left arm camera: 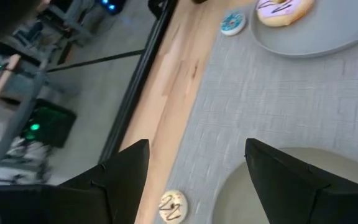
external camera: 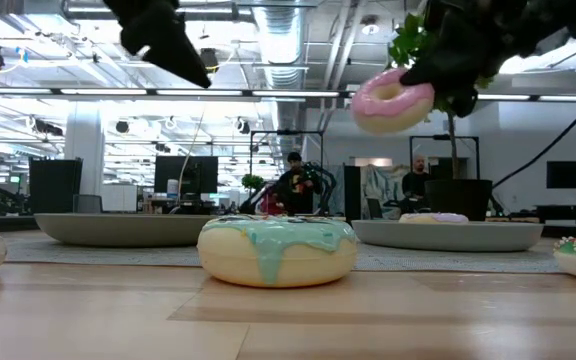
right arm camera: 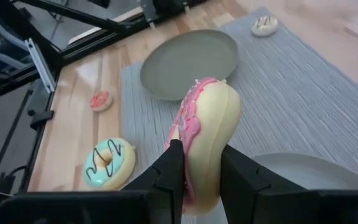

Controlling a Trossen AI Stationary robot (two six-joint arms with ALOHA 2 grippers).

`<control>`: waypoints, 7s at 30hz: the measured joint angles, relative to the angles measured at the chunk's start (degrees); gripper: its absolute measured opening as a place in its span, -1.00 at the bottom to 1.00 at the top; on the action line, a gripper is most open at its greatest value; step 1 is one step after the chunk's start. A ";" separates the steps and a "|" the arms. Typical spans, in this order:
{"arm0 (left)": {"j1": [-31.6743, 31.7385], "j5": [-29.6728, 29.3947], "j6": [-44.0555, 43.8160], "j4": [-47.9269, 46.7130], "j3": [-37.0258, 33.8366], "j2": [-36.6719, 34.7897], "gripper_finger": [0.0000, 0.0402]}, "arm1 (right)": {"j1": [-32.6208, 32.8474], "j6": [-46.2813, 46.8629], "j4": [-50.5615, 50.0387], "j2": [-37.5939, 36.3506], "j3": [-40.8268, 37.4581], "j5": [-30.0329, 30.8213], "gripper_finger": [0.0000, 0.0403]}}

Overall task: Pick & Place donuts
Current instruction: Put the big pink donut into the blue plate

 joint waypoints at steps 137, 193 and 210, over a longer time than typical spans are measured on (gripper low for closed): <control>19.28 39.31 11.16 32.78 -40.50 -47.42 0.29 | 4.70 30.42 -13.54 -9.93 -16.46 1.13 -0.26; 19.28 39.31 10.87 33.18 -40.48 -47.42 0.29 | 4.70 27.37 -9.81 -4.42 -16.41 4.54 -0.37; 19.28 39.31 10.86 33.41 -40.45 -47.42 0.29 | 4.70 25.88 -11.57 -4.25 -16.41 6.00 -0.37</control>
